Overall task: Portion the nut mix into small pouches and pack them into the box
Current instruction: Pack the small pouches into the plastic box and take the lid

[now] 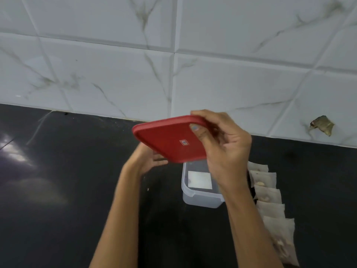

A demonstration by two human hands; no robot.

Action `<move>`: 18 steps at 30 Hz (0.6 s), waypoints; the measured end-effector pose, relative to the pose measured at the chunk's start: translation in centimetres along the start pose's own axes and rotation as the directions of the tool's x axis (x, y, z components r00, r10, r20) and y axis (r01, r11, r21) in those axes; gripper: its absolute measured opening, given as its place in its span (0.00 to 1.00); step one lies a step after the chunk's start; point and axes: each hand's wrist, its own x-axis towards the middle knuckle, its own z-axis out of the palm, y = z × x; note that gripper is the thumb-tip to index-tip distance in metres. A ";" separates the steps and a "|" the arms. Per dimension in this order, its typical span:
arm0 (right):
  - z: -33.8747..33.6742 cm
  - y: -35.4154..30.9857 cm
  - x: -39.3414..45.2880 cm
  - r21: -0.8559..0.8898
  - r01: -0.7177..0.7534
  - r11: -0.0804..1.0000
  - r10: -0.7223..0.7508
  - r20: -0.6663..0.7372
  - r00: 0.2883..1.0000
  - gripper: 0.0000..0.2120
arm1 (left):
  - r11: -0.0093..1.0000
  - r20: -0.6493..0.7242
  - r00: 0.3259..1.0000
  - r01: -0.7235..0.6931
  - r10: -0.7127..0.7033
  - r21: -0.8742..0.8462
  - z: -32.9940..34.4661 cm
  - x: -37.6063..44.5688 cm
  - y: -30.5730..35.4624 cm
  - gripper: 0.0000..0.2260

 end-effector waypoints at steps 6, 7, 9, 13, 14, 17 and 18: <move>3.1 3.9 -4.6 -0.146 -0.026 0.989 0.055 0.196 0.979 0.12 | 0.993 -0.051 0.995 0.087 -0.084 0.075 -7.3 -6.8 1.1 0.35; 3.6 4.5 -5.6 -0.203 -0.027 0.979 0.075 0.235 0.969 0.13 | 0.989 -0.108 0.990 0.104 -0.092 0.110 -7.9 -6.8 0.5 0.35; 4.5 5.8 -7.7 -0.338 0.009 0.941 0.100 0.305 0.947 0.14 | 0.966 -0.236 0.967 0.151 -0.099 0.209 -8.3 -7.0 -0.5 0.36; 5.5 7.9 -11.5 -0.572 0.099 0.814 0.165 0.392 0.905 0.16 | 0.894 -0.402 0.907 0.280 -0.126 0.351 -9.7 -6.4 -3.0 0.51; 5.5 8.2 -12.2 -0.613 0.109 0.783 0.196 0.408 0.892 0.17 | 0.873 -0.430 0.891 0.318 -0.143 0.370 -10.9 -5.5 -4.4 0.57; 5.3 8.7 -13.7 -0.692 0.131 0.710 0.288 0.455 0.843 0.22 | 0.836 -0.447 0.879 0.367 -0.167 0.408 -10.8 -5.3 -5.0 0.58; 5.2 8.8 -14.0 -0.704 0.126 0.699 0.320 0.466 0.825 0.23 | 0.824 -0.452 0.876 0.378 -0.170 0.422 -9.5 -6.3 -4.2 0.54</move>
